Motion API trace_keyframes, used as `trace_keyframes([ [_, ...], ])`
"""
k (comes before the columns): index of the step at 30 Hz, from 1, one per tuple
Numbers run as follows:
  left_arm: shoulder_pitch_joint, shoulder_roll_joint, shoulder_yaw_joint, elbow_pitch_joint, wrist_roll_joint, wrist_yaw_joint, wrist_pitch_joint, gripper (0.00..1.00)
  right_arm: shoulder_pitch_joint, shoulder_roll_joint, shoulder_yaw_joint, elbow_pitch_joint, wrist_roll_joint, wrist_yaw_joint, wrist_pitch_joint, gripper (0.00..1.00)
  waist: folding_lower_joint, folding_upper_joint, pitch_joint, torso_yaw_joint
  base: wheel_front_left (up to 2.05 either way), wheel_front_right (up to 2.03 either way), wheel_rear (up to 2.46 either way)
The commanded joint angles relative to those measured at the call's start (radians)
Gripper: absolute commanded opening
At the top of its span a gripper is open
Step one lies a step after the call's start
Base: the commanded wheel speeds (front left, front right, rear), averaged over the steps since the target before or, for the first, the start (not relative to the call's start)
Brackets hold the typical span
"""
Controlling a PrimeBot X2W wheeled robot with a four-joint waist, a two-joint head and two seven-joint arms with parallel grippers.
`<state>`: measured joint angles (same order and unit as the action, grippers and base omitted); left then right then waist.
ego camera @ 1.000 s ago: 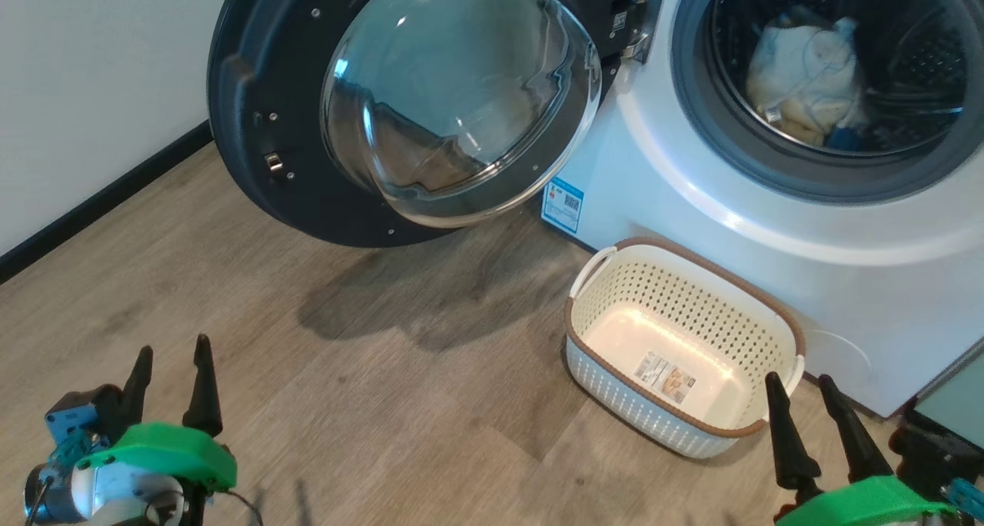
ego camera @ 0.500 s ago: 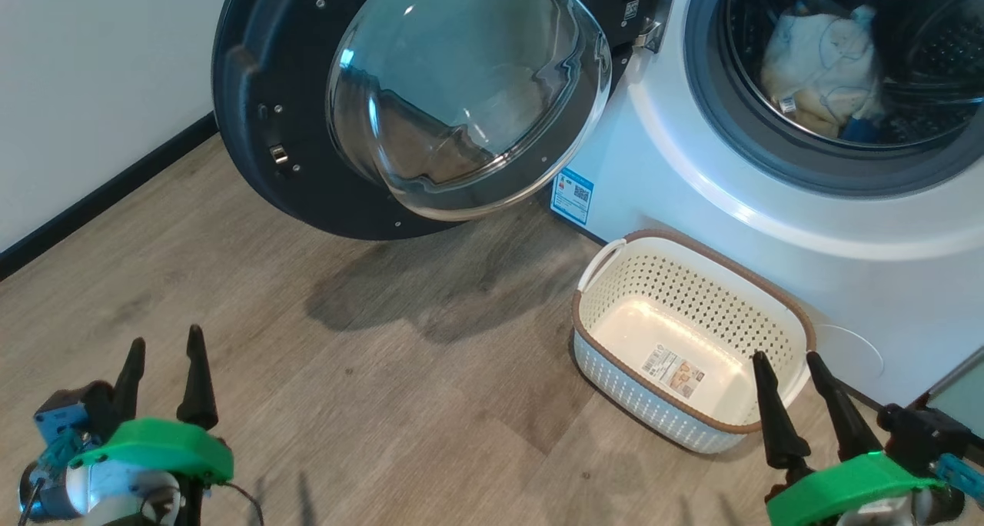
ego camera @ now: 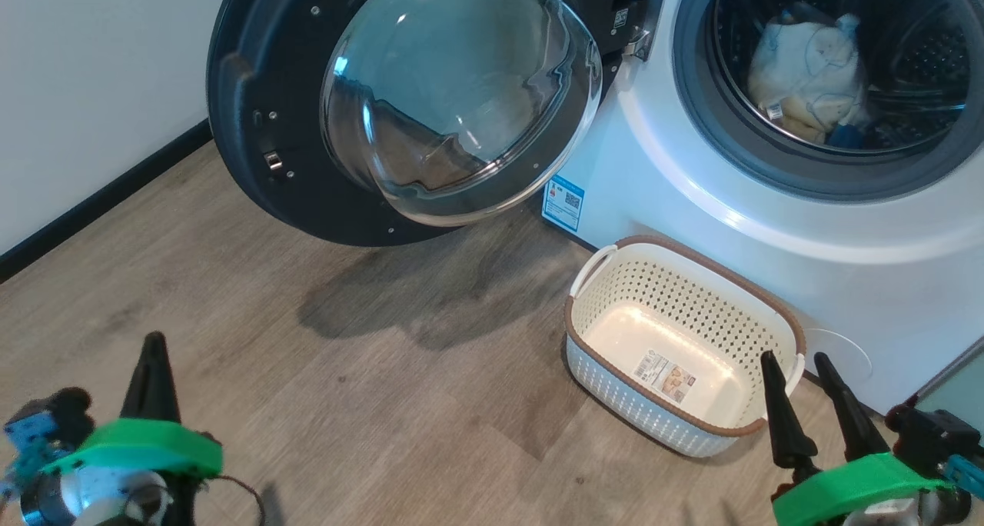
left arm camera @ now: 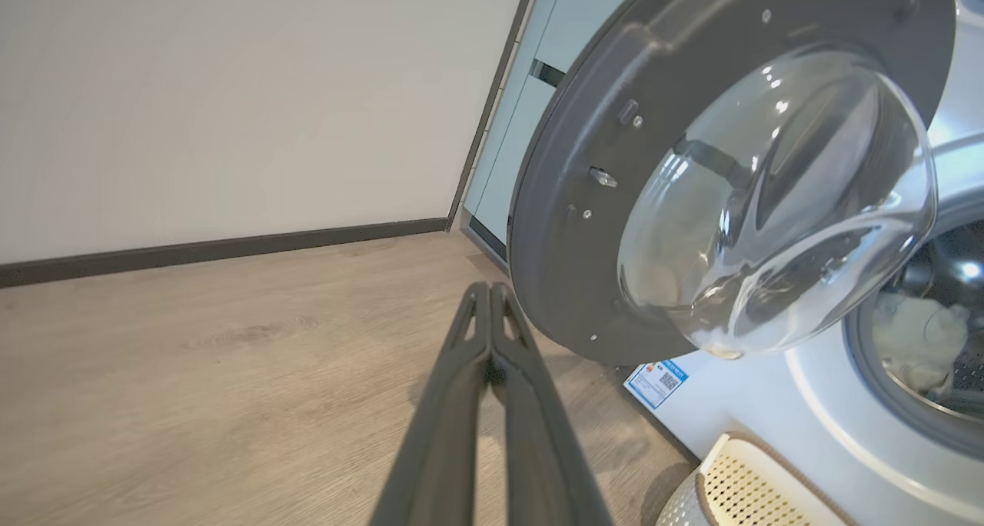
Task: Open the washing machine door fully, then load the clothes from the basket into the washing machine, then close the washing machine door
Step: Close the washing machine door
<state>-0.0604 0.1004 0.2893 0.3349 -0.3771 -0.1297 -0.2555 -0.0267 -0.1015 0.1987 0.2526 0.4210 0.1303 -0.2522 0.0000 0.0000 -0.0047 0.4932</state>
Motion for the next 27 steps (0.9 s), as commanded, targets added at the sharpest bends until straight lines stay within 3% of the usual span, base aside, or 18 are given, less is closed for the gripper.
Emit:
trace_keyframes([
  [1, -0.039, 0.042, 0.026, -0.034, -0.06, -0.001, -0.006, 0.0, -0.021, -0.009, 0.011, -0.034, -0.001, 0.0, -0.01, 1.0, 0.0, 0.0, 0.0, 0.0, 0.0, 0.0, 0.0],
  [3, -0.05, 0.061, 0.009, -0.028, -0.161, -0.001, -0.006, 0.0, -0.015, -0.008, 0.004, -0.037, -0.003, 0.0, -0.01, 1.0, 0.0, 0.0, 0.0, 0.0, 0.0, 0.0, 0.0],
  [4, -0.05, 0.061, 0.009, -0.028, -0.161, -0.001, -0.006, 0.0, -0.015, -0.008, 0.004, -0.037, -0.003, 0.0, -0.01, 1.0, 0.0, 0.0, 0.0, 0.0, 0.0, 0.0, 0.0],
  [11, -0.109, 0.173, -0.007, -0.01, -0.63, -0.001, 0.002, 0.0, 0.002, -0.004, 0.003, -0.044, -0.011, 0.0, -0.01, 1.0, 0.0, 0.0, 0.006, -0.024, 0.0, 0.0, 0.0],
  [16, -0.157, 0.265, 0.02, 0.003, -0.893, -0.001, 0.053, 0.0, 0.003, -0.008, 0.01, -0.041, -0.008, 0.0, -0.01, 1.0, 0.0, 0.0, 0.008, -0.05, 0.0, 0.0, 0.0],
  [22, -0.232, 0.365, 0.076, 0.091, -1.087, -0.001, 0.156, 0.0, 0.002, -0.016, 0.012, -0.041, -0.009, 0.0, -0.01, 1.0, 0.0, 0.0, 0.007, -0.084, 0.0, 0.0, 0.0],
  [27, -0.321, 0.441, 0.119, 0.209, -1.173, -0.001, 0.23, 0.0, 0.008, -0.025, 0.013, -0.043, -0.01, 0.0, -0.01, 1.0, 0.0, 0.0, 0.008, -0.111, 0.0, 0.0, 0.0],
])
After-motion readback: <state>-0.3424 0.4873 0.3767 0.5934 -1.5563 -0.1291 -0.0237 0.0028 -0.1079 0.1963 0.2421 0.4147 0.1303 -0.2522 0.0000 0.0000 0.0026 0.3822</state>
